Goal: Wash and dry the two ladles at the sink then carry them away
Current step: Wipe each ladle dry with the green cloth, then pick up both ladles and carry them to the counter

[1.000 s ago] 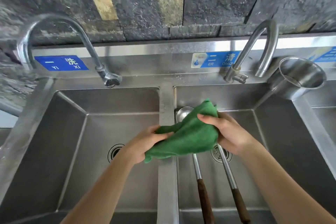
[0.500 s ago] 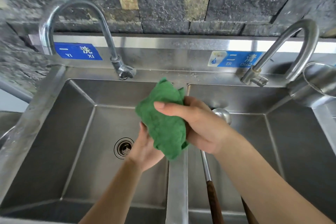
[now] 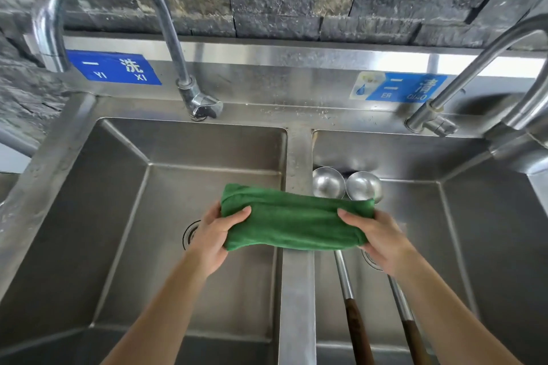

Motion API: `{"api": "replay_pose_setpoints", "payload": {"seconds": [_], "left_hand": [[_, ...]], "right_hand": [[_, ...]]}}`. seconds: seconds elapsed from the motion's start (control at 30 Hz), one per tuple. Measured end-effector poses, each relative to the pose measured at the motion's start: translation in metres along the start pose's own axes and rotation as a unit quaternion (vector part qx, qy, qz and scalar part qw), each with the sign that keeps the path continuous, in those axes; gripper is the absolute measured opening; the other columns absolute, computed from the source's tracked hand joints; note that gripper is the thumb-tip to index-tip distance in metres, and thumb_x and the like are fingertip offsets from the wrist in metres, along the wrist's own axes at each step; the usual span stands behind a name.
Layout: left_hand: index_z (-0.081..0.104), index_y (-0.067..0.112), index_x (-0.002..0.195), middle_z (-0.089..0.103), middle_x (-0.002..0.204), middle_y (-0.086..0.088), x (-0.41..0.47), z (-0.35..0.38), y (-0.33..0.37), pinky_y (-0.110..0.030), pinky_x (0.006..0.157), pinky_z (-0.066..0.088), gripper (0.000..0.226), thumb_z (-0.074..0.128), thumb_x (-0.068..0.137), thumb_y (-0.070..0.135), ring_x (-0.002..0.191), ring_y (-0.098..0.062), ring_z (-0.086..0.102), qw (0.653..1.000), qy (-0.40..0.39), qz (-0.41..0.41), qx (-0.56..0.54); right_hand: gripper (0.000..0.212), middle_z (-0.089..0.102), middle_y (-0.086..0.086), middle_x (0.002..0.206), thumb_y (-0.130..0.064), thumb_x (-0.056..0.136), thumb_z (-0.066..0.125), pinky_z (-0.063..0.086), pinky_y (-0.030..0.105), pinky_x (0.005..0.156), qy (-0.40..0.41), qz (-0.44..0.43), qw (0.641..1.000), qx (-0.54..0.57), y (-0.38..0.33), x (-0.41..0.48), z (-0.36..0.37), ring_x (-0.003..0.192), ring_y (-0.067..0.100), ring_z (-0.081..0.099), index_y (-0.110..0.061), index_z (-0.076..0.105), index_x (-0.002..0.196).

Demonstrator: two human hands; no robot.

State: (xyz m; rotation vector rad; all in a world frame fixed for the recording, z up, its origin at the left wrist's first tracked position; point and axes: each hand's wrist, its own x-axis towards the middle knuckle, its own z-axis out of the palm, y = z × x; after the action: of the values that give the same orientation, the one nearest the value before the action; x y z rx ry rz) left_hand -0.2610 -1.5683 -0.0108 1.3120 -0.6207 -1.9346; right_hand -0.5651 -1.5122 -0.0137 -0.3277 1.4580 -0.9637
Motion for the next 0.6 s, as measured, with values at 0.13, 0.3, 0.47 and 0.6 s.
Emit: {"api": "replay_pose_setpoints", "payload": {"seconds": [0.13, 0.3, 0.47, 0.6], "left_hand": [[0.064, 0.009, 0.121, 0.073, 0.113, -0.014, 0.013, -0.008, -0.023, -0.045, 0.081, 0.060, 0.034, 0.068, 0.088, 0.002, 0.105, -0.034, 0.070, 0.998, 0.052, -0.015, 0.023], [0.070, 0.019, 0.112, 0.076, 0.106, -0.009, 0.051, -0.030, -0.066, -0.051, 0.089, 0.057, 0.040, 0.083, 0.075, 0.024, 0.096, -0.029, 0.073, 0.974, 0.131, -0.087, 0.161], [0.061, 0.022, 0.116, 0.071, 0.101, -0.009, 0.077, -0.042, -0.085, -0.044, 0.089, 0.054, 0.046, 0.078, 0.075, 0.031, 0.093, -0.030, 0.069, 0.931, 0.185, -0.126, 0.289], [0.066, 0.023, 0.101, 0.071, 0.095, -0.003, 0.084, -0.028, -0.049, -0.039, 0.088, 0.052, 0.023, 0.066, 0.079, 0.030, 0.096, -0.030, 0.068, 0.908, 0.237, -0.024, 0.344]], "right_hand": [[0.047, 0.080, 0.013, 0.111, -0.017, 0.076, 0.089, 0.056, 0.042, 0.099, 0.065, 0.051, 0.997, -0.005, 0.044, 0.018, -0.012, 0.105, 0.030, 0.076, -0.005, 0.072, 0.117], [0.042, 0.073, -0.006, 0.089, -0.044, 0.075, 0.089, 0.057, 0.034, 0.086, 0.169, 0.033, 0.930, -0.324, 0.082, 0.046, -0.008, 0.091, 0.021, 0.072, -0.022, 0.070, 0.106], [0.033, 0.075, -0.003, 0.107, -0.032, 0.089, 0.078, 0.052, 0.032, 0.096, 0.168, 0.006, 0.900, -0.401, 0.089, 0.041, -0.020, 0.101, 0.016, 0.069, -0.021, 0.069, 0.118], [0.030, 0.075, 0.002, 0.115, -0.026, 0.091, 0.072, 0.046, 0.028, 0.084, 0.227, 0.003, 0.873, -0.431, 0.082, 0.021, -0.057, 0.104, 0.025, 0.068, -0.023, 0.071, 0.120]]}}
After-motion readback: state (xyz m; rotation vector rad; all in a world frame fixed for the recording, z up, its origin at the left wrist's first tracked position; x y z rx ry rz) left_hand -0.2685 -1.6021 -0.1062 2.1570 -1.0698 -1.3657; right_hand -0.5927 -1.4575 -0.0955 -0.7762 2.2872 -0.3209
